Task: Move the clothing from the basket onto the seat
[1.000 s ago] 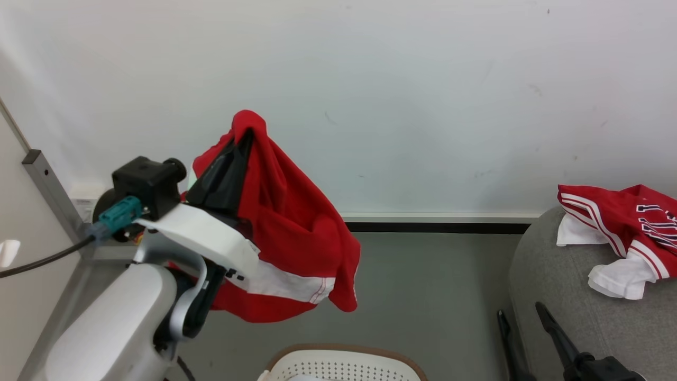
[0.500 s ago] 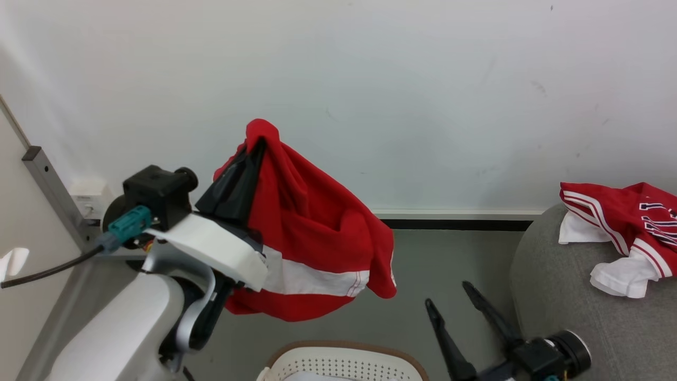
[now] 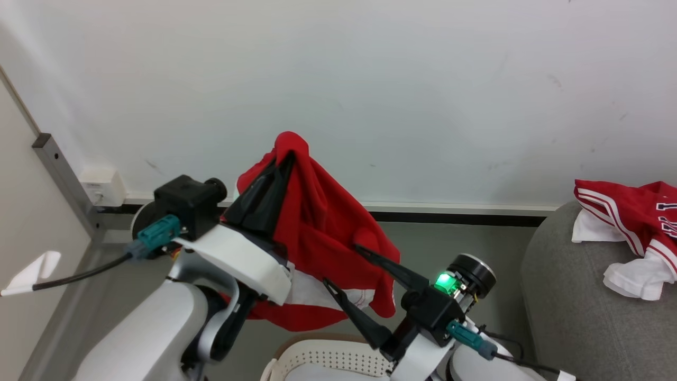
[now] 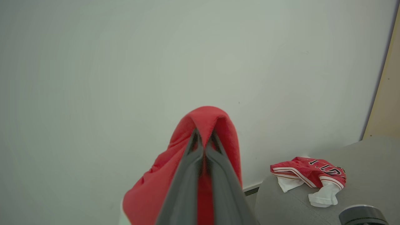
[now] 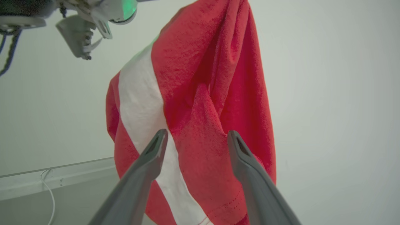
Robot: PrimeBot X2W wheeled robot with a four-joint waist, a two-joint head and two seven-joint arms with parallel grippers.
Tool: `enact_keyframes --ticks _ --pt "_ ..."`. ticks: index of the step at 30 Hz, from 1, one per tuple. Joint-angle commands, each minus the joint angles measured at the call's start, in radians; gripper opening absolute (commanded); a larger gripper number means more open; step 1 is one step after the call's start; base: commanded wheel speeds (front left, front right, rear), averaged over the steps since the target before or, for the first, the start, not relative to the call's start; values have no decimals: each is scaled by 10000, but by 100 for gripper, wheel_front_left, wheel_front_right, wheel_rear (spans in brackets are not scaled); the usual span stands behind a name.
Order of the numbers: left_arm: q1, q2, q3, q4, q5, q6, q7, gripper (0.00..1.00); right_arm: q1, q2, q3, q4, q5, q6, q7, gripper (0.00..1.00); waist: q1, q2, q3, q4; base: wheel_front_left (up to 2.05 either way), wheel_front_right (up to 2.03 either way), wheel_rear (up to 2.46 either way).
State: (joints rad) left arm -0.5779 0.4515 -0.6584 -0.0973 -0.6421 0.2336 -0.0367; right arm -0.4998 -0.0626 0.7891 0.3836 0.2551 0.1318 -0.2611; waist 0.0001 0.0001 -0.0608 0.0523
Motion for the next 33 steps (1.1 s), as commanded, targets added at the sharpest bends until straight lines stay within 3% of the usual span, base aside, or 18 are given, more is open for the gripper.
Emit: enact_keyframes --ticks 1,8,21,22,23,24,25,33 --pt "-41 -33 -27 48 32 -33 -50 0 -268 -6 30 138 122 -22 -18 100 -1 -1 18 69 0 0 0" --pt "-254 -418 -435 243 64 -247 24 0 -1342 142 305 1200 324 -22 -18 100 -1 -1 9 425 0 0 0" --pt "-425 -1040 -933 637 -61 -533 -58 0 -2446 136 1516 2671 1783 -22 -17 100 -1 -1 -5 735 0 0 0" --pt "-430 -1050 -942 654 -78 -548 -68 0 -2531 135 1692 2804 1932 -22 -18 93 -1 -1 -2 736 0 0 0" --pt "-439 -1062 -949 670 -93 -553 -82 0 -2623 135 1859 2905 2118 -24 -10 43 -1 -1 3 735 0 0 0" --pt "-445 -1072 -955 685 -96 -551 -94 0 -2715 144 2009 2906 2297 -22 -10 4 -1 -1 9 733 0 0 0" --pt "-450 -1079 -954 694 -113 -555 -110 0 -2802 146 2022 2899 2431 -22 -12 0 -1 -1 16 726 0 0 0" --pt "-335 -974 -892 779 -172 -523 -207 0 -2743 137 1508 2692 2708 -24 -15 0 -1 -1 48 639 0 0 0"
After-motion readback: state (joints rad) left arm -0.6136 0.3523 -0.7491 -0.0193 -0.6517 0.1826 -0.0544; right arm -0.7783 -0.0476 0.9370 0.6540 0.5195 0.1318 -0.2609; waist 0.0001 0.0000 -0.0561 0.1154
